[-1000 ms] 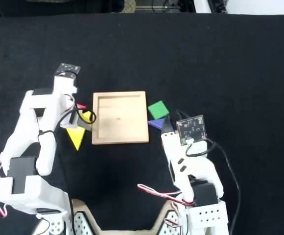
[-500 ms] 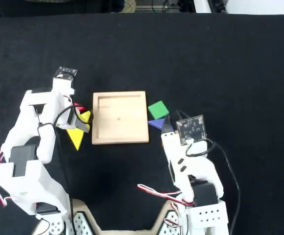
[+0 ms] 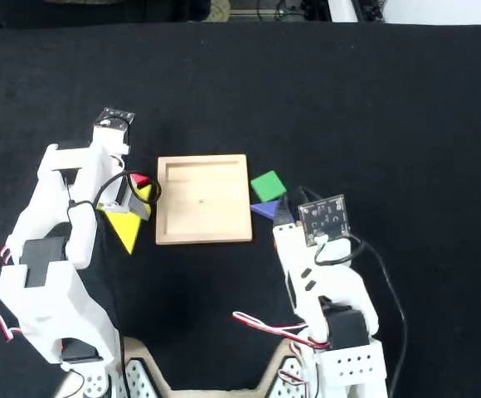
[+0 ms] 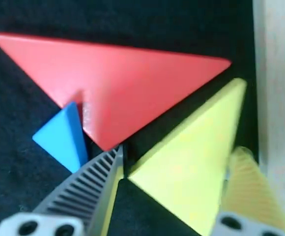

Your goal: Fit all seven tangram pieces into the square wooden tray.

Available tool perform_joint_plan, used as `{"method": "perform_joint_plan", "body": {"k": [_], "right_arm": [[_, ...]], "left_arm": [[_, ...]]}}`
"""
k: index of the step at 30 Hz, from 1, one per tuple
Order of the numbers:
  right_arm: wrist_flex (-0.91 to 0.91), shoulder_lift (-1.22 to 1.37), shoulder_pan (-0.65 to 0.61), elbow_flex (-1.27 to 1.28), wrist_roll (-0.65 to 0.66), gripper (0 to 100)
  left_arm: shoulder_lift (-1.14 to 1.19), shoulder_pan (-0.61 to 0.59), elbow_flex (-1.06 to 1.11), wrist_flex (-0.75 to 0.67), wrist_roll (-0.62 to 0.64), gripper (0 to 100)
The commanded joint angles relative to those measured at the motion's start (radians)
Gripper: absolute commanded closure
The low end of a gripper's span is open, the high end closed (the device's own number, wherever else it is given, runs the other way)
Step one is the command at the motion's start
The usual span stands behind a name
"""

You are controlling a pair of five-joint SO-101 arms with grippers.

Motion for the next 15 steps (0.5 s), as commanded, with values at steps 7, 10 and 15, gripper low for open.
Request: {"method": "perform_joint_plan", "body": {"k": [7, 10, 15], "right_arm": [[0.006, -0.082, 0.015, -0.002, 0.009, 90.2], [0.006, -0.082, 0.015, -0.002, 0.009, 90.2], [0.005, -0.082, 0.015, -0.002, 0.009, 90.2]], "left_arm": [[-0.005, 0.021, -0.053, 0.057, -0.003, 74], [-0.009, 0.016, -0.054, 0.058, 0.0, 74], [-0.017, -0.028, -0.058, 0.06, 0.157, 65]]}}
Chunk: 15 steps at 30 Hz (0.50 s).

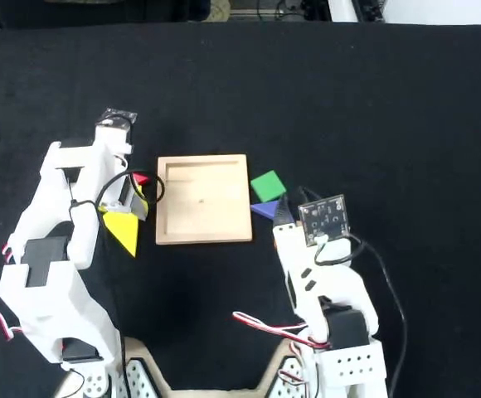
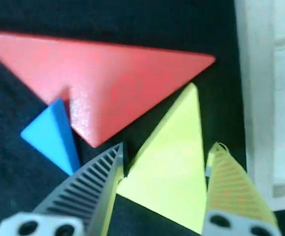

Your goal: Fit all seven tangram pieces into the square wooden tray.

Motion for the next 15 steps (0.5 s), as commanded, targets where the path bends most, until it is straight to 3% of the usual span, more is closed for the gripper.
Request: {"method": "perform_joint_plan", "body": {"k": [1, 6, 15], "right_arm": [[0.003, -0.082, 0.015, -0.002, 0.009, 90.2], [0.002, -0.082, 0.015, -0.002, 0.009, 90.2], [0.002, -0.084, 0.015, -0.002, 0.009, 90.2]], "left_arm": [[-0.017, -0.059, -0.05, 0.015, 0.143, 64], [-0.015, -0.119, -0.041, 0.025, 0.169, 65], [-0.006, -0.096, -0.038, 0.094, 0.23, 65]]}}
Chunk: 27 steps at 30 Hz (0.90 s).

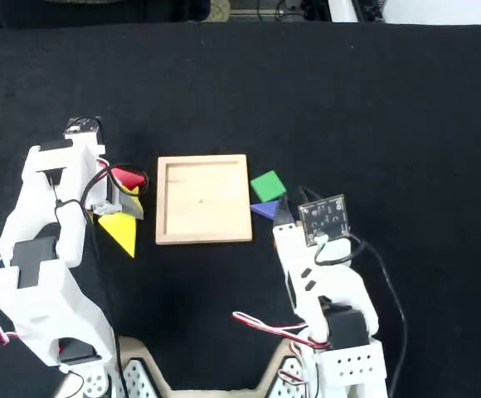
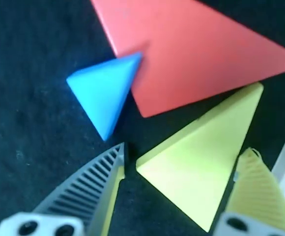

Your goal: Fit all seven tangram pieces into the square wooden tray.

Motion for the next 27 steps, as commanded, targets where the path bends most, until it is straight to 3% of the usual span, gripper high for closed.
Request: {"method": "perform_joint_plan", "body": {"k": [1, 20, 27], "right_arm": [[0.002, -0.084, 0.015, -0.002, 0.009, 90.2], [0.005, -0.084, 0.015, -0.002, 0.009, 90.2], [0.005, -0.084, 0.015, -0.002, 0.009, 90.2]], "left_arm": [[-0.006, -0.004, -0.038, 0.023, 0.023, 65], [-0.005, 0.018, -0.03, 0.031, 0.017, 65], [-0.005, 0.018, -0.024, 0.031, 0.017, 71]]}}
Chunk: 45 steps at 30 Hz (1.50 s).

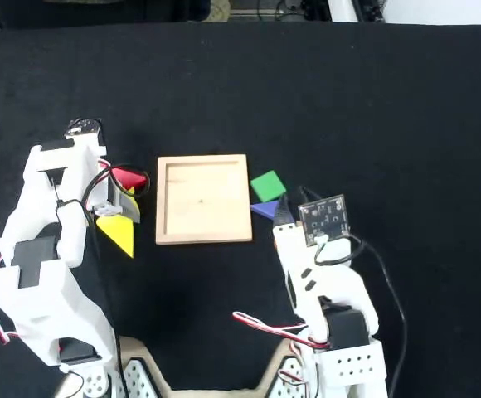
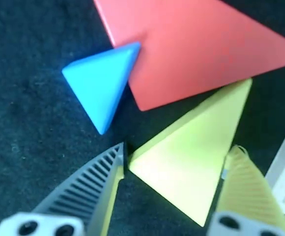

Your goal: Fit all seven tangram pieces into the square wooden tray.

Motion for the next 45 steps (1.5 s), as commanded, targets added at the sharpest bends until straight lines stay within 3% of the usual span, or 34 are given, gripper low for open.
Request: {"method": "perform_joint_plan", "body": {"k": [1, 20, 28, 33, 37, 41, 45], "right_arm": [[0.005, -0.084, 0.015, -0.002, 0.009, 90.2], [0.005, -0.084, 0.015, -0.002, 0.009, 90.2], [0.003, -0.084, 0.015, -0.002, 0.009, 90.2], [0.002, -0.084, 0.018, -0.002, 0.009, 90.2], [-0.005, -0.084, 0.063, -0.002, 0.009, 90.2], [-0.041, -0.084, 0.143, -0.002, 0.0, 90.2], [-0.086, -0.084, 0.261, -0.002, -0.049, 90.2]], "left_arm": [[-0.005, 0.012, -0.022, 0.009, 0.005, 71], [-0.015, 0.071, -0.03, 0.011, 0.114, 71], [-0.017, 0.068, -0.14, 0.046, 0.12, 71], [-0.017, 0.084, -0.26, 0.129, -0.072, 71], [-0.017, 0.101, -0.417, 0.275, -0.341, 71], [-0.015, 0.182, -0.536, 0.376, -0.623, 71], [-0.005, 0.318, -0.567, 0.384, -0.847, 71]]}}
